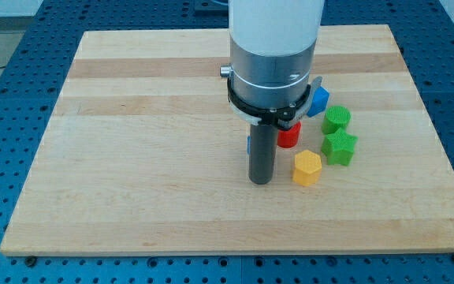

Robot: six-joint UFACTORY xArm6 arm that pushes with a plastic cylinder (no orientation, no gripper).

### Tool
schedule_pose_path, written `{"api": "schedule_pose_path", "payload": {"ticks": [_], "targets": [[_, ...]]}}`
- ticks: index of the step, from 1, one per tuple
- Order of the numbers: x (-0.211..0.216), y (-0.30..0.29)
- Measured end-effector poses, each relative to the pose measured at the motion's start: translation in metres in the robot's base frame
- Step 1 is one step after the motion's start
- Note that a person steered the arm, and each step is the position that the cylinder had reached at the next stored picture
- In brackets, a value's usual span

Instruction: Slightly move the yellow hexagon towards up

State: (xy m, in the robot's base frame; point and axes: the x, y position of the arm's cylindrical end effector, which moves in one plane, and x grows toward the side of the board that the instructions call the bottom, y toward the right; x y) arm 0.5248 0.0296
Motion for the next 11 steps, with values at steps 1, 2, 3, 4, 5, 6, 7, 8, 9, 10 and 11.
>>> {"api": "schedule_pose_path", "payload": {"ticks": [1, 2, 3, 4, 5, 6, 7, 8, 9, 10, 11], "targets": [[-0.009, 0.0], [-0.026, 0.0], [-0.041, 0.0], [-0.013, -0.012], [0.037, 0.015], [0.041, 0.091], [0.028, 0.079], [0.024, 0.052], [0.017, 0.047], [0.017, 0.052], [0.032, 0.084]]}}
